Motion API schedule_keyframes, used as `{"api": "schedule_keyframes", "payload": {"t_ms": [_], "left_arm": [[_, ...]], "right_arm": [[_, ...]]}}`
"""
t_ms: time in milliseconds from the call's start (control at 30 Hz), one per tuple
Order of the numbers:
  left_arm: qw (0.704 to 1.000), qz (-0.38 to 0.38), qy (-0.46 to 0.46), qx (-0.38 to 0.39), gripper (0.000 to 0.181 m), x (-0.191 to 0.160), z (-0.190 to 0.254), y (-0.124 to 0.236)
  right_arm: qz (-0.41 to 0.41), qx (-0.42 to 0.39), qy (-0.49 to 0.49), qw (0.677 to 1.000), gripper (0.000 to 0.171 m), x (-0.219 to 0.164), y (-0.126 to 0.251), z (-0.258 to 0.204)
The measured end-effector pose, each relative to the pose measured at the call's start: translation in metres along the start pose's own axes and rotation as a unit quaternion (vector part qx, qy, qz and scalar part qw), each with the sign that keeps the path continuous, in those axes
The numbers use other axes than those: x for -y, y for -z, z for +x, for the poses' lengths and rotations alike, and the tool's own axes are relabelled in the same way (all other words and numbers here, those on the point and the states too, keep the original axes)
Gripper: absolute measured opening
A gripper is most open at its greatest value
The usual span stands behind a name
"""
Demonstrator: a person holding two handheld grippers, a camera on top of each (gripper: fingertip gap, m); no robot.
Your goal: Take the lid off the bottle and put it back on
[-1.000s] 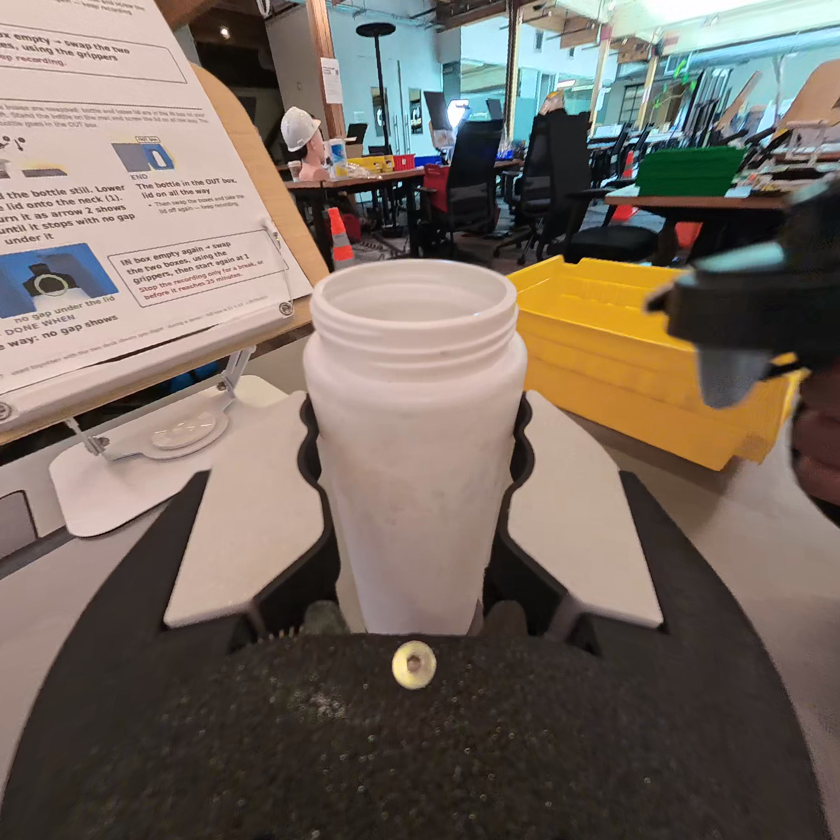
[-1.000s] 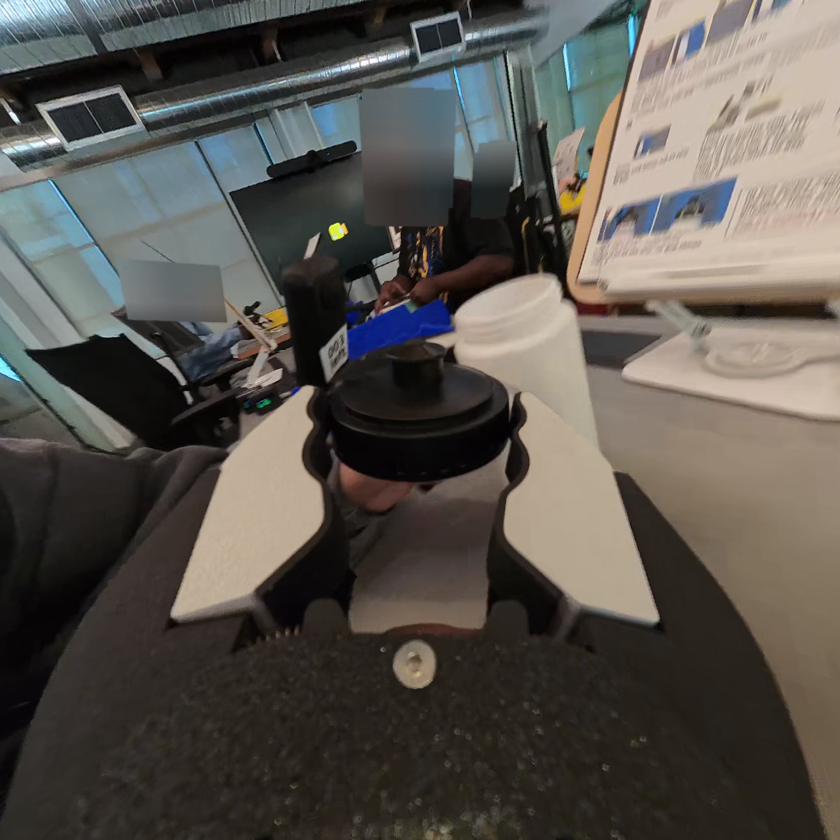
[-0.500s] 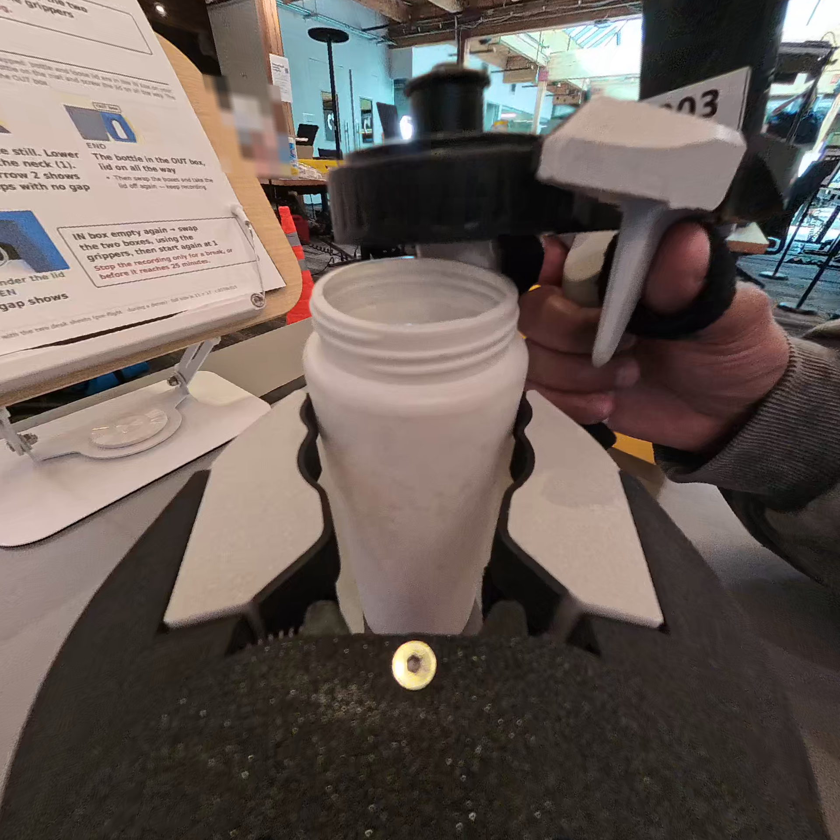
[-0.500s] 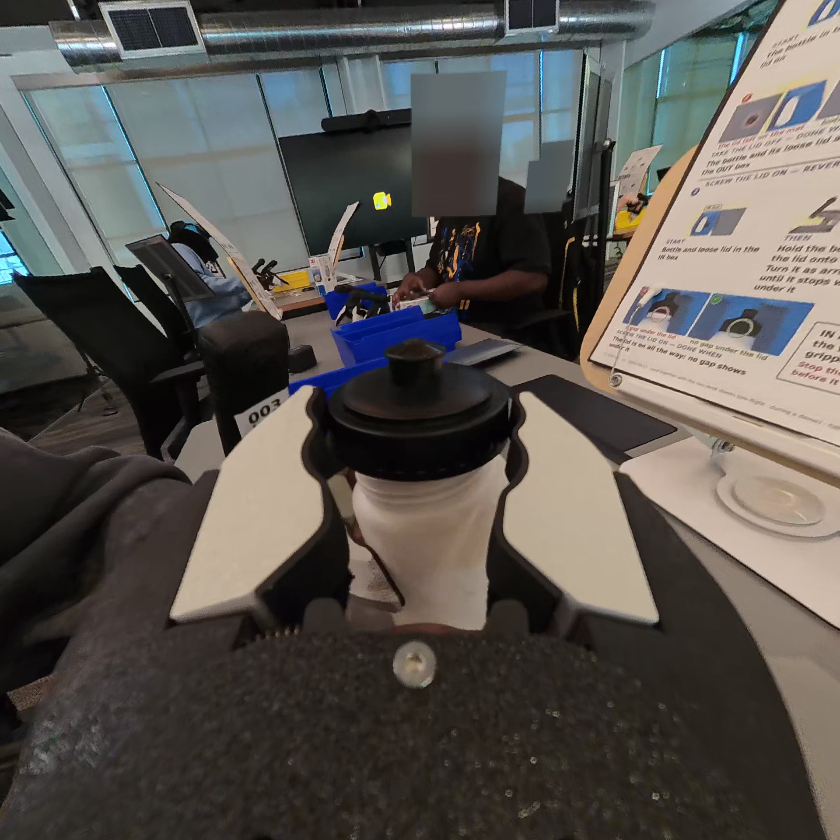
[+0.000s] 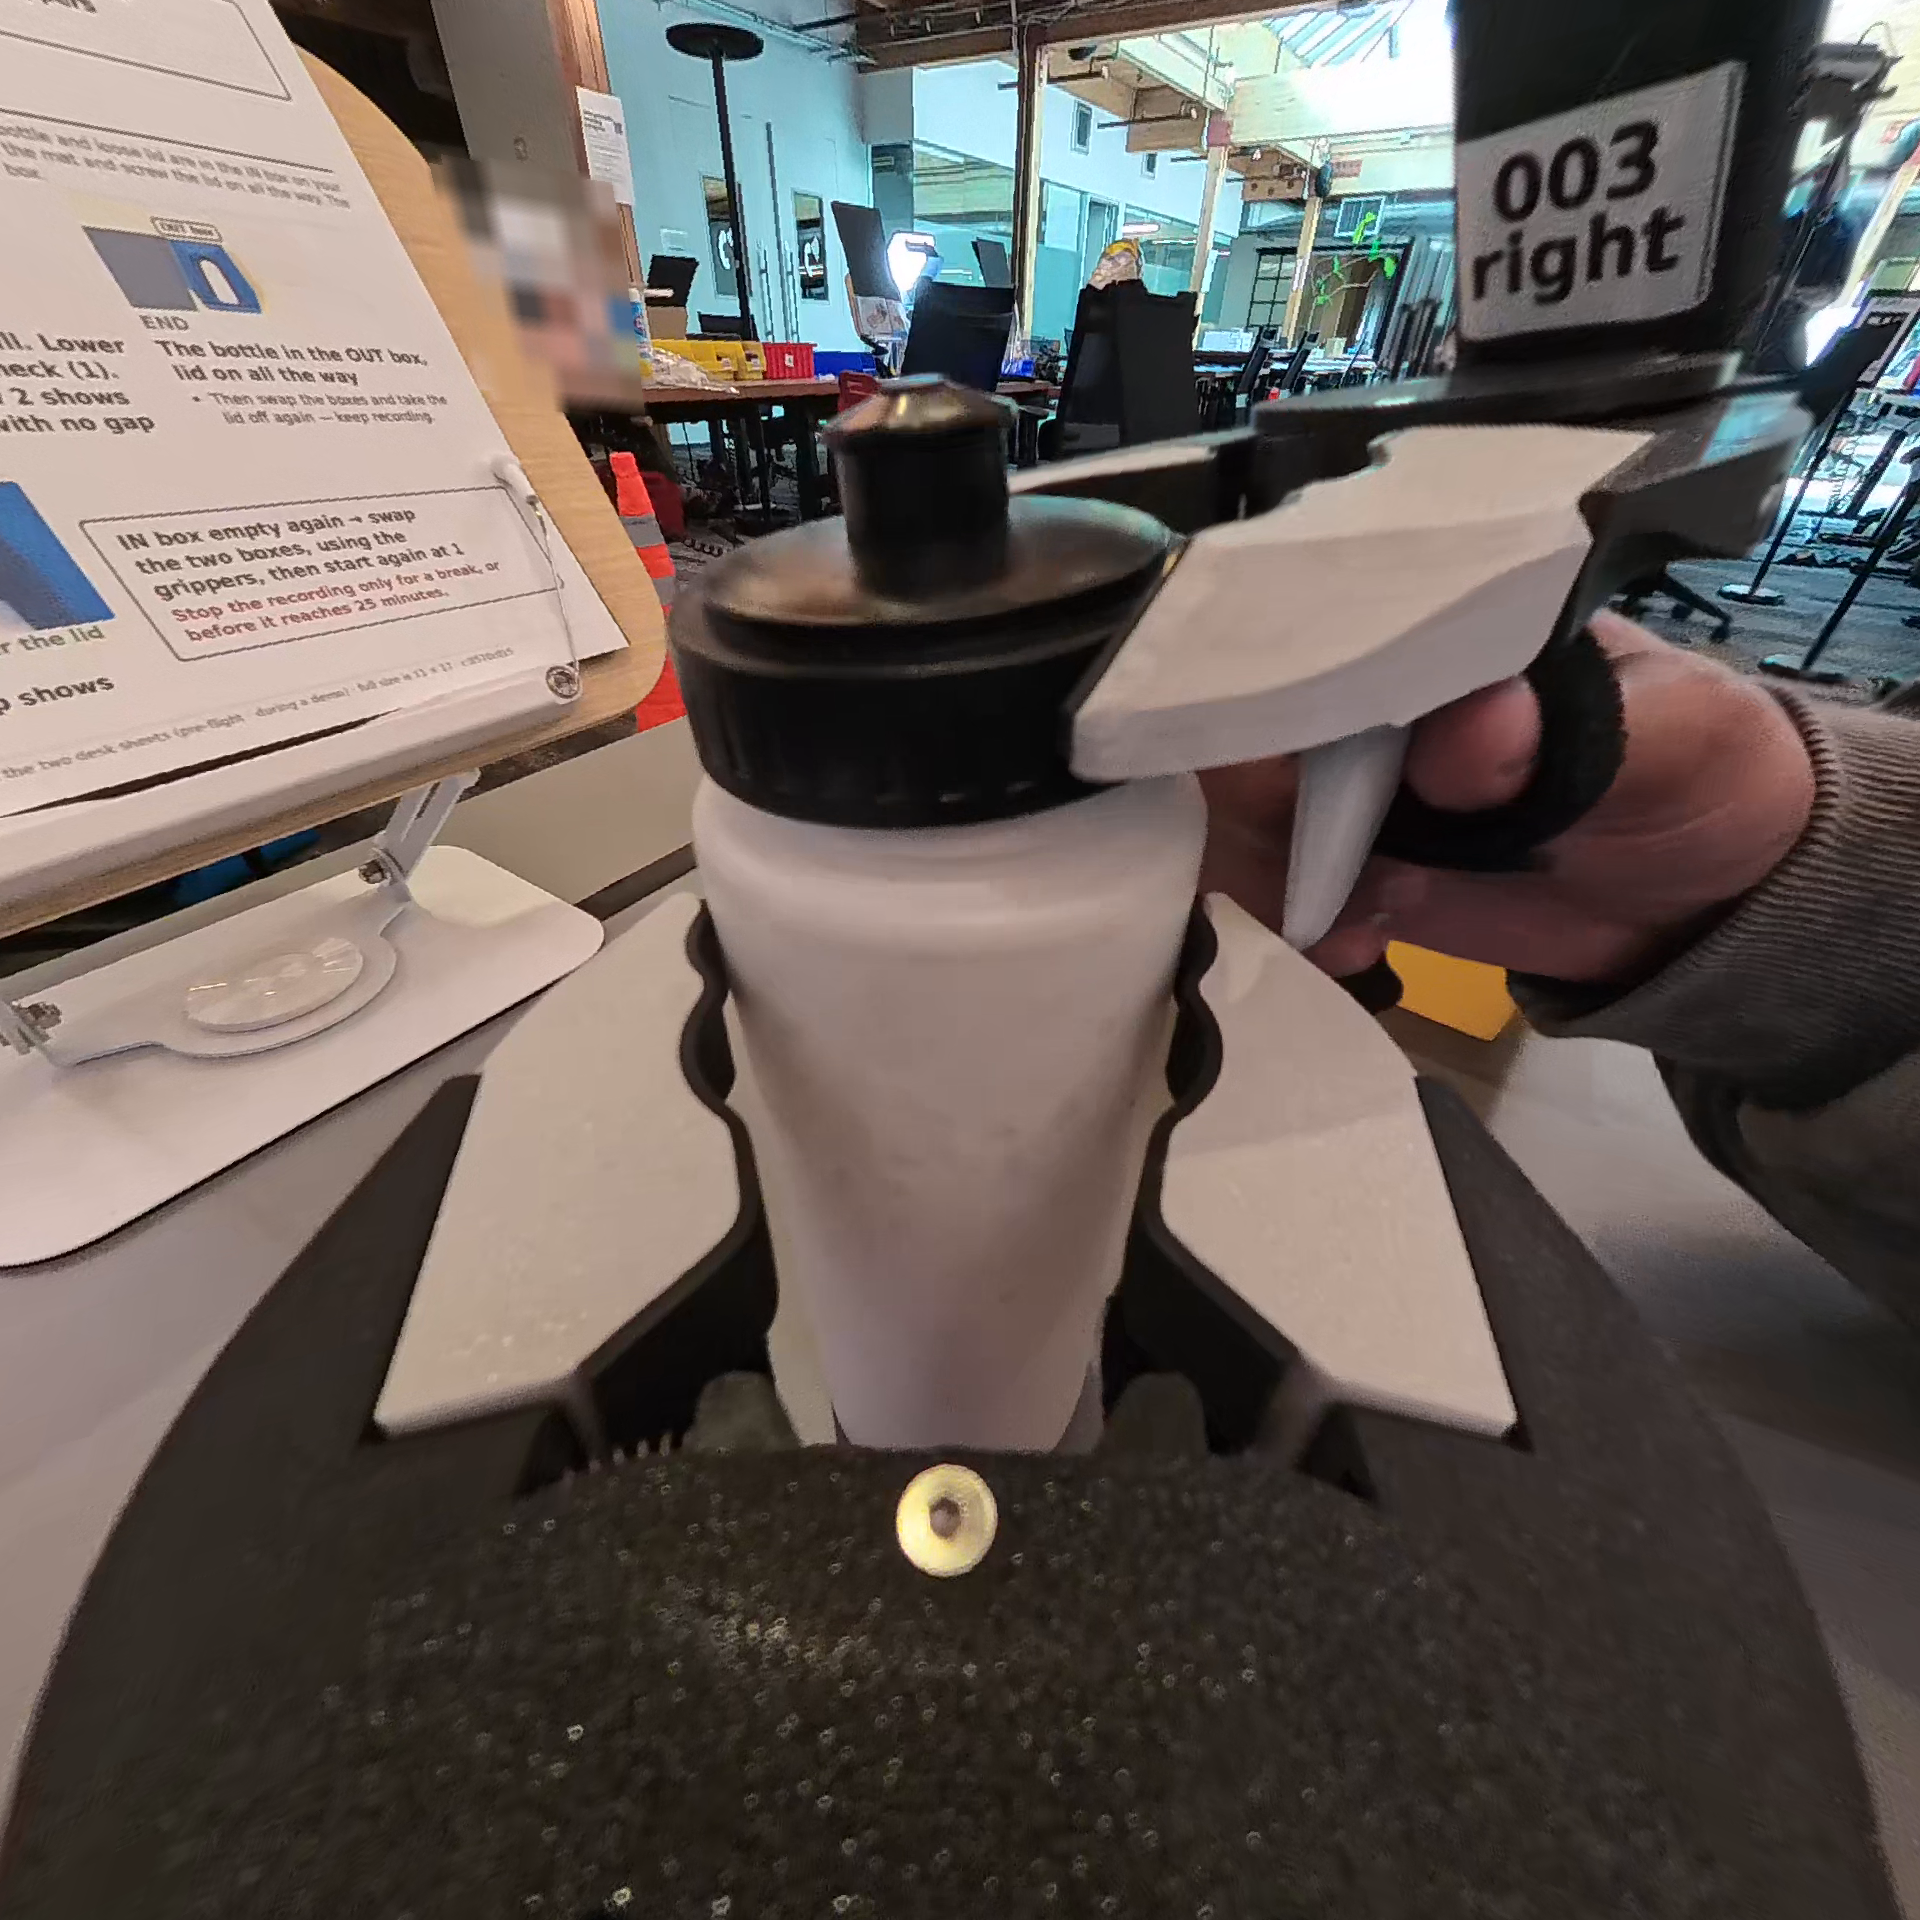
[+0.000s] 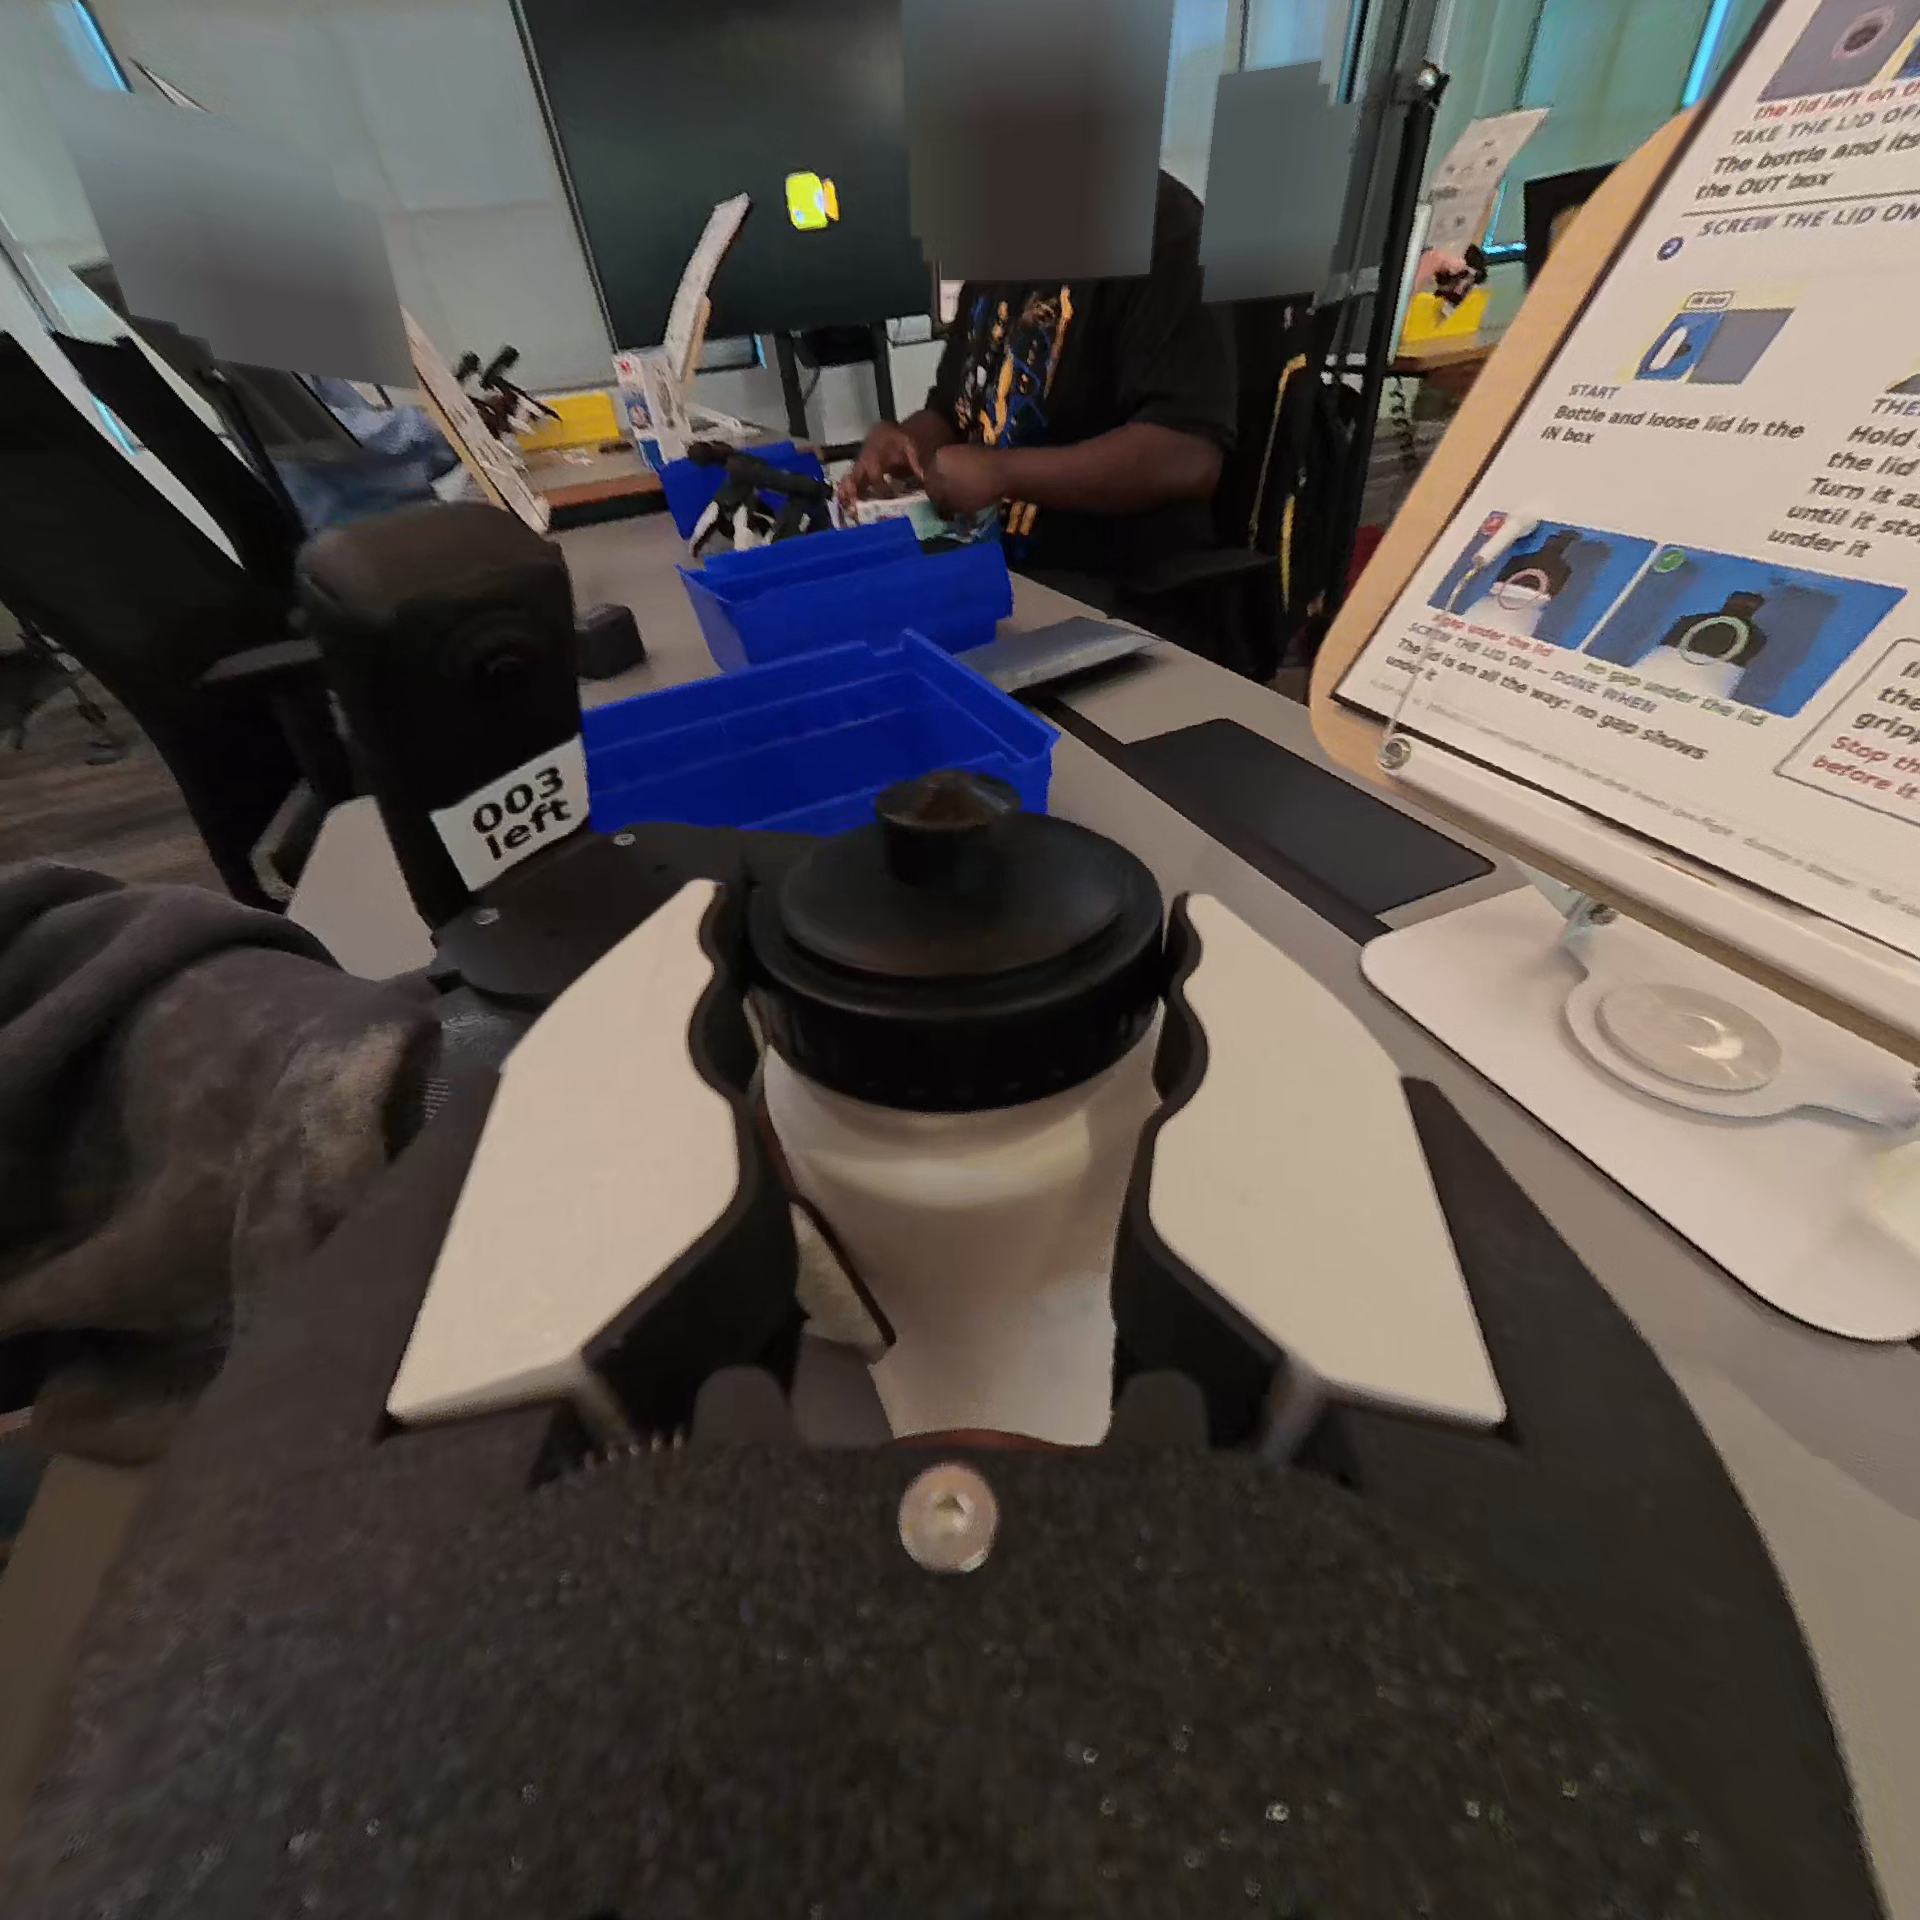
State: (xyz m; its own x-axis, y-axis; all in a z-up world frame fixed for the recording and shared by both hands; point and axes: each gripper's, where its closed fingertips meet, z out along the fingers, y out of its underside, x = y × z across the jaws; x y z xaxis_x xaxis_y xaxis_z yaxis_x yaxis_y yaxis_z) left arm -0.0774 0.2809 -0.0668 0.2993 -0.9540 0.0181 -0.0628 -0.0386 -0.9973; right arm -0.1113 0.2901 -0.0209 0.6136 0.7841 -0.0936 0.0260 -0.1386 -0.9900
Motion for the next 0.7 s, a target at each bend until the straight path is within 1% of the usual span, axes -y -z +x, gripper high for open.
{"api": "schedule_keyframes", "payload": {"t_ms": [267,367,433,467,533,567,600,700], "left_arm": [[1.0,0.0,-0.007,-0.01,0.082,0.0,0.006,0.0],[1.0,-0.001,-0.015,-0.008,0.082,0.0,0.009,-0.001],[1.0,-0.001,-0.02,-0.011,0.082,0.0,0.01,0.0],[1.0,-0.002,-0.018,-0.011,0.082,0.0,0.01,0.0],[1.0,-0.002,-0.01,-0.015,0.082,0.0,0.007,0.0],[1.0,-0.001,-0.006,-0.018,0.082,0.0,0.006,0.001],[1.0,0.001,-0.002,-0.021,0.082,0.0,0.005,0.001],[0.999,0.004,0.006,-0.031,0.082,0.0,0.003,0.002]], "right_arm": [[-0.044,-0.113,0.003,0.993,0.076,-0.003,0.005,0.0],[-0.048,-0.129,0.003,0.99,0.076,-0.004,0.009,-0.001],[-0.05,-0.108,0.023,0.993,0.075,-0.006,0.012,-0.003],[-0.049,-0.092,0.013,0.994,0.075,-0.005,0.015,-0.004],[-0.036,-0.073,-0.015,0.997,0.087,0.003,0.023,-0.005],[-0.036,-0.066,-0.023,0.997,0.086,0.007,0.028,-0.004],[-0.05,-0.05,-0.026,0.997,0.085,0.009,0.031,-0.005],[-0.141,-0.008,-0.018,0.99,0.091,0.004,0.03,-0.008]]}}
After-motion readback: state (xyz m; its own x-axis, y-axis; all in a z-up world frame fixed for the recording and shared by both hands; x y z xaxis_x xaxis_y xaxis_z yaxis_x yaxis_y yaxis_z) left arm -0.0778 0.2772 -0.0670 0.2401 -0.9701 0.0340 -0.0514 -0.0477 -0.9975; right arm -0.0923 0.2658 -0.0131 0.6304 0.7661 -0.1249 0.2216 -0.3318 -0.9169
